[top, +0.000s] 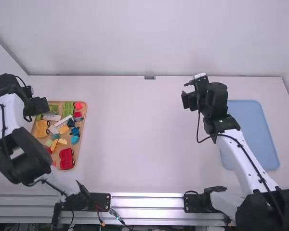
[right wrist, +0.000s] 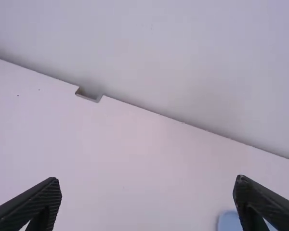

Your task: Assemble lego blocks to make yellow taxi

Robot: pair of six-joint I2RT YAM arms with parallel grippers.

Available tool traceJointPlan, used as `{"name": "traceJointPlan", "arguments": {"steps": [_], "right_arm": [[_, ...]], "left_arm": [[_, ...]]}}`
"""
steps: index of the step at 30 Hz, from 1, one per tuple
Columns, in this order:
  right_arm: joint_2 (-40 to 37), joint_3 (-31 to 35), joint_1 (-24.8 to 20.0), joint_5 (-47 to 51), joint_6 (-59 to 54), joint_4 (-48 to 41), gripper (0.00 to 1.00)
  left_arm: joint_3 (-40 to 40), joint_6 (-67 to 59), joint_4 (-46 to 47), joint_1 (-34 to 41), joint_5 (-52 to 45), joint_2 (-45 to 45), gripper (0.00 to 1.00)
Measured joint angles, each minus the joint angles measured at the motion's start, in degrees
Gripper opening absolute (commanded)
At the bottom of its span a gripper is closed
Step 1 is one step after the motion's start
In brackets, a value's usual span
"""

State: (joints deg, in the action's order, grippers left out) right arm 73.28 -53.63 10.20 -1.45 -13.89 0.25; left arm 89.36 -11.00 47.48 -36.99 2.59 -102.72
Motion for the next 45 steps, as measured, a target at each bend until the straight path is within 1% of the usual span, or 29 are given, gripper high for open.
{"name": "traceJointPlan", "arguments": {"steps": [2,7,11,20,24,26,27,35,37,43,45], "right_arm": [[1.5,-1.1,0.2,0.0,0.6,0.7,0.98],[3.1,-2.1,0.3,0.0,1.5,1.0,0.99],[3.6,-2.4,0.3,-0.1,1.7,1.0,0.99],[3.6,-2.4,0.4,-1.7,1.7,1.3,0.99],[3.6,-2.4,0.4,-2.7,1.8,1.3,0.99],[3.6,-2.4,0.4,-3.1,1.8,1.6,0.99],[3.6,-2.4,0.4,-3.1,1.7,1.7,0.99],[3.6,-2.6,0.4,-3.5,1.7,2.1,0.99],[3.6,-2.6,0.4,-3.5,1.7,2.1,0.99],[3.6,-2.6,0.4,-3.5,1.7,2.1,0.99],[3.6,-2.6,0.4,-3.5,1.9,2.1,0.99]], "left_arm": [[1.0,-2.3,0.8,-0.8,0.0,-4.1,0.98],[1.0,-5.4,1.3,-1.8,1.3,-9.0,0.99],[0.9,-6.4,-0.6,-2.8,3.2,-9.4,0.99],[-0.9,-14.1,-2.1,-8.1,-2.6,-10.0,0.99],[-0.9,-16.2,-3.3,-8.2,-3.3,-11.3,0.99],[-1.2,-17.1,-4.5,-8.0,-3.7,-12.1,0.96],[-1.6,-17.1,-5.0,-8.0,-3.7,-12.2,0.87],[-6.2,-17.6,-9.7,-8.0,-3.9,-12.3,0.82],[-7.2,-17.6,-11.3,-8.0,-3.9,-12.3,0.78],[-10.3,-17.6,-16.0,-8.0,-3.9,-12.3,0.78],[-11.3,-17.6,-17.6,-8.2,-3.9,-12.3,0.77]]}}
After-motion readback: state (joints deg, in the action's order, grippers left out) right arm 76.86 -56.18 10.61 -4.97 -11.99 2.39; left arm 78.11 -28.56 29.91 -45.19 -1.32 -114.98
